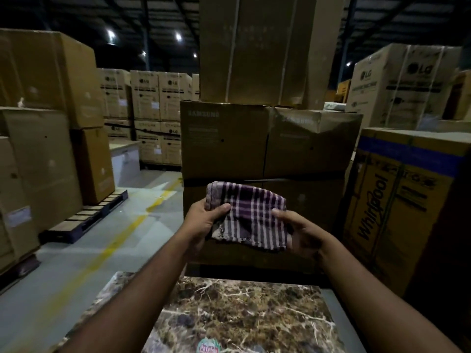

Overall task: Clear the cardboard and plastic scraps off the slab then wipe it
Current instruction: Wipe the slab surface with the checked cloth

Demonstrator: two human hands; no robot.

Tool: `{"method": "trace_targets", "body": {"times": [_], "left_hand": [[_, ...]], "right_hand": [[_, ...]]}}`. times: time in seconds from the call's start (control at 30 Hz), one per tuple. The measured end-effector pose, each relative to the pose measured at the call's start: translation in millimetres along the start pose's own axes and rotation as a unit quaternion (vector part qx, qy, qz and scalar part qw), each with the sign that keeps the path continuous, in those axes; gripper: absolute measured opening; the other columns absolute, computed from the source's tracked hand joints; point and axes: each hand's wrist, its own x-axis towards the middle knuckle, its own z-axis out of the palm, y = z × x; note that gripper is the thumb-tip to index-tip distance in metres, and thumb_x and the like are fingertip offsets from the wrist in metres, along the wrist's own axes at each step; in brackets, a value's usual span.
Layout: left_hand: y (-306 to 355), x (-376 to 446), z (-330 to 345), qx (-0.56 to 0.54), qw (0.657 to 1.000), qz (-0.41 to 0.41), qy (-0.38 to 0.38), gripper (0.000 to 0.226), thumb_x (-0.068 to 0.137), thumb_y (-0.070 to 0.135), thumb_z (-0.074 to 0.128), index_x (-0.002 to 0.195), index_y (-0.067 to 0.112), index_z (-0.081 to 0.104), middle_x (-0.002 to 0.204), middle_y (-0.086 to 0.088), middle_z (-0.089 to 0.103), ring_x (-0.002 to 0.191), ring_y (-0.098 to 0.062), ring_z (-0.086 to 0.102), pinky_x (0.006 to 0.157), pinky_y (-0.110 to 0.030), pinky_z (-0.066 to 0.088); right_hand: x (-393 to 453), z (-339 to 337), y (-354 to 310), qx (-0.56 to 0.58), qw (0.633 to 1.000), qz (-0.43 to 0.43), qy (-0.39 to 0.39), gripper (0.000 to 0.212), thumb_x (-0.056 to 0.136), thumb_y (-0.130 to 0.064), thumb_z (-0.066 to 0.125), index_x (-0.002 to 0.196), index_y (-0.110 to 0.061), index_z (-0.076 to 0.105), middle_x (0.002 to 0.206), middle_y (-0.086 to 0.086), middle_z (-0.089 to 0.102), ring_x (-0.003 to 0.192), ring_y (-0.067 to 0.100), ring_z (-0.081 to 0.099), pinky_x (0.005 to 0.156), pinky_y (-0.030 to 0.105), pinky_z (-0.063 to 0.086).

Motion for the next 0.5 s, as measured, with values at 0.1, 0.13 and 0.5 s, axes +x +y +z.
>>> {"method": "trace_targets", "body": {"times": [0.1, 0.13, 0.5], "left_hand": [[17.8, 2.7, -1.3, 0.017, 1.0, 0.019, -0.003, 0.029, 0.093, 0.009, 0.068, 0.121, 0.009, 0.064, 0.109, -0.011, 0.075, 0.099, -0.025, 0.074, 0.082, -0.038, 0.06], [23.5, 2.6, -1.8, 0.027, 0.999, 0.03, -0.006, 0.028, 0.093, 0.009, 0.067, 0.121, 0.01, 0.064, 0.11, -0.01, 0.075, 0.1, -0.025, 0.073, 0.083, -0.039, 0.06], [77.9, -15.6, -20.4, -0.009, 0.981, 0.096, -0.17, 0.034, 0.074, 0.014, 0.079, 0.107, 0.014, 0.073, 0.105, -0.009, 0.074, 0.097, -0.022, 0.071, 0.075, -0.031, 0.06]], "right_hand": [[0.8, 5.8, -12.8, -0.092, 0.995, -0.019, -0.012, 0.054, 0.082, -0.022, 0.077, 0.131, -0.006, 0.06, 0.125, 0.014, 0.07, 0.111, 0.028, 0.07, 0.095, 0.043, 0.055], [-0.6, 6.9, -19.2, -0.113, 0.993, -0.025, -0.018, 0.048, 0.085, -0.019, 0.074, 0.13, -0.006, 0.06, 0.123, 0.013, 0.07, 0.108, 0.026, 0.07, 0.09, 0.039, 0.057], [-30.3, -1.5, -59.0, -0.083, 0.973, -0.183, -0.113, 0.038, 0.082, -0.019, 0.077, 0.119, -0.01, 0.07, 0.115, 0.015, 0.069, 0.099, 0.025, 0.069, 0.085, 0.038, 0.057]]}}
